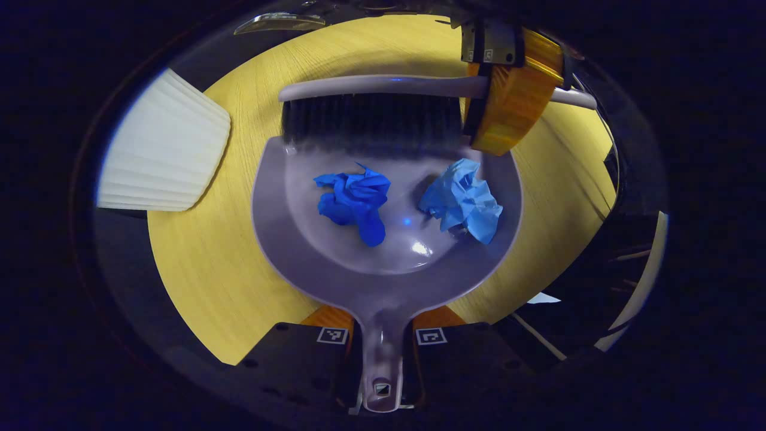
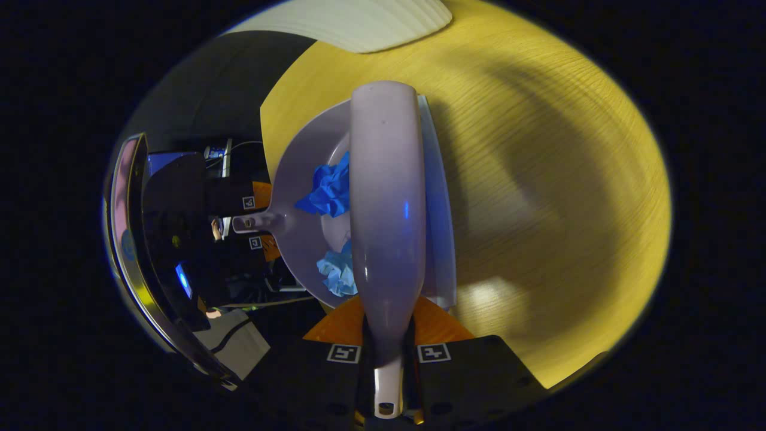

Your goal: Pick up the small broom and dustpan from the desktop, sweep the trash into the dustpan with the broom, and then empty the trash into the garbage bin.

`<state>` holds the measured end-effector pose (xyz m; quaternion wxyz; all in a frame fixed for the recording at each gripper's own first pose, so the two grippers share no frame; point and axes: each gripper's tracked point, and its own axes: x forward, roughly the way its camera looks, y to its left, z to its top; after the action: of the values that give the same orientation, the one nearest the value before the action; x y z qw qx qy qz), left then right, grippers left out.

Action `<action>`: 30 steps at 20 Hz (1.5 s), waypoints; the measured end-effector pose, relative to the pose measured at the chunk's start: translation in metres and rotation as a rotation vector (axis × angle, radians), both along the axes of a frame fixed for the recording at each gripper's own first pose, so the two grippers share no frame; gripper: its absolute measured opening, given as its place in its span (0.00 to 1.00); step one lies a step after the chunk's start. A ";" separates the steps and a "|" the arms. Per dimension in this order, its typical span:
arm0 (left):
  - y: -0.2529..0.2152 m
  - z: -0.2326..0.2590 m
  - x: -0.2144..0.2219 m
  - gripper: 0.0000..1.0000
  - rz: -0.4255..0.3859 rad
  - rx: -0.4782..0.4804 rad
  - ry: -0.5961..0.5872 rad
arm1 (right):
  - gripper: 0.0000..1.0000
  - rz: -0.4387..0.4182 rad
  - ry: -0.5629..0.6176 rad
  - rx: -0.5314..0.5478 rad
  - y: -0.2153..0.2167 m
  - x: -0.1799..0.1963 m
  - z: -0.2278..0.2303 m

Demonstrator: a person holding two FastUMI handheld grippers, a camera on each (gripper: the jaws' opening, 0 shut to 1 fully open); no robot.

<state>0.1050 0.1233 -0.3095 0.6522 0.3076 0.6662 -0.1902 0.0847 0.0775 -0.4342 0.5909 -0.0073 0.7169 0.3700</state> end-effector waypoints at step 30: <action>0.067 -0.053 0.047 0.24 -0.499 1.072 -0.654 | 0.19 -0.912 -0.417 0.184 -0.165 -0.122 -0.095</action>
<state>0.1522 0.1905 -0.3626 0.5139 0.7752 0.3456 0.1246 -0.0370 -0.0876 -0.5291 0.8209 0.2847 0.4785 0.1270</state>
